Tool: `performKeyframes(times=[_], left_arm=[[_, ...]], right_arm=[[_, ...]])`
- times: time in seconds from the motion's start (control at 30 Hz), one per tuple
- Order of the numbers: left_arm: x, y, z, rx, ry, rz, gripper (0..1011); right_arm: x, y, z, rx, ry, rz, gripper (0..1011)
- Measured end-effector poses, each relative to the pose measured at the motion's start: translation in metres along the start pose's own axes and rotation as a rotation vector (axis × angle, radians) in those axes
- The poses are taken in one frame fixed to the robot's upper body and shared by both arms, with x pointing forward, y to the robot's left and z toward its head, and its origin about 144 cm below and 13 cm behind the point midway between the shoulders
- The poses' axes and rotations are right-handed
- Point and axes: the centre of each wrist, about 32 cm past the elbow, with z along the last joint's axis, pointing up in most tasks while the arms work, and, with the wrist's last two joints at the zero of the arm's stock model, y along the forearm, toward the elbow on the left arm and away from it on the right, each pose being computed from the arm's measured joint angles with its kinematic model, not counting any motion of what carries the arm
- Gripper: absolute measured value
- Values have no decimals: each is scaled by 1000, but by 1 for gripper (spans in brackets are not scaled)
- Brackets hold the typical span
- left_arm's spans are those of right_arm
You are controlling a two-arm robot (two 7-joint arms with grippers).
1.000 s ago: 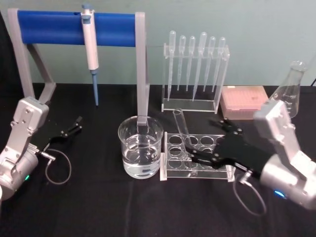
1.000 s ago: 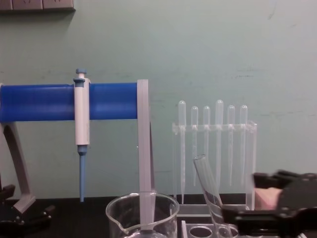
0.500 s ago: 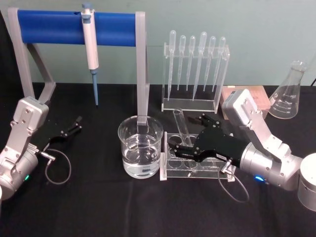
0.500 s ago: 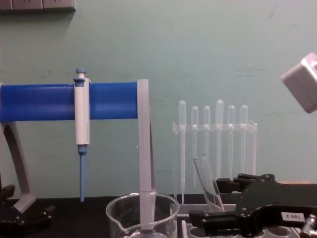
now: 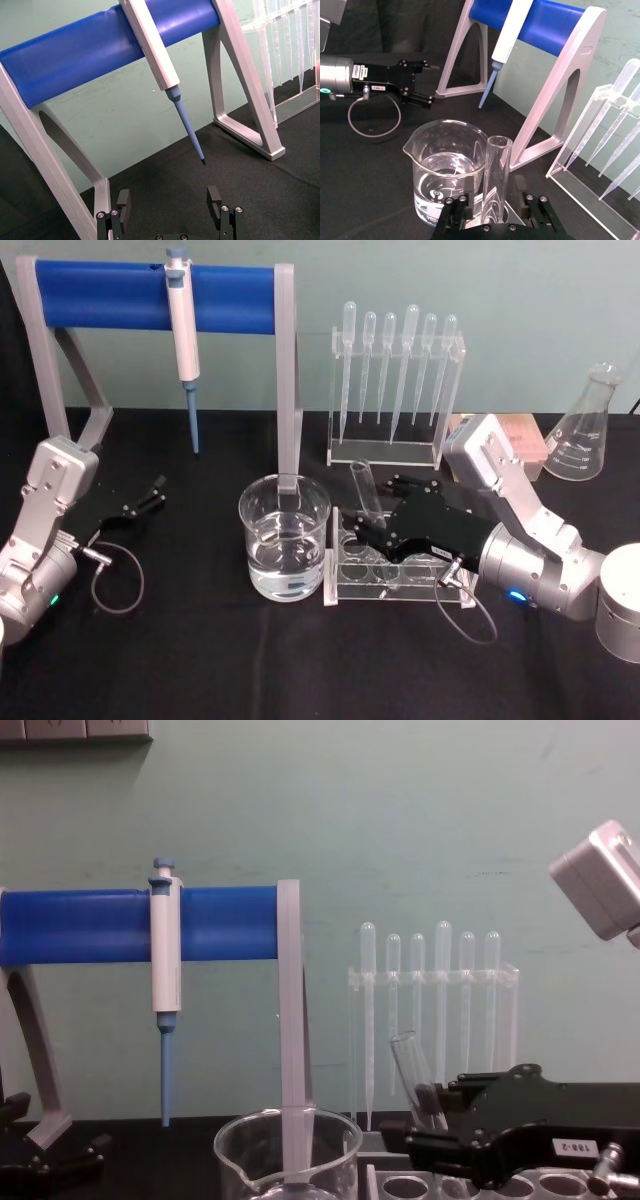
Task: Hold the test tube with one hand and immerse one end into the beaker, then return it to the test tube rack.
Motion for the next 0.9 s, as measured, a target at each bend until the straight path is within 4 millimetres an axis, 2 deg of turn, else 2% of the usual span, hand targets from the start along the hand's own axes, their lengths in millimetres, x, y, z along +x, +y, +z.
performKeyframes(times=[0.23, 0.33, 0.9], left_arm=[[0, 0, 0, 0, 0, 0, 1000], [0, 0, 0, 0, 0, 0, 1000], [0, 0, 0, 0, 0, 0, 1000]], right_arm=[[-1, -1, 2, 18, 9, -6, 300], [-3, -4, 3, 35, 15, -10, 235], [-4, -33, 17, 272, 159, -123, 225]])
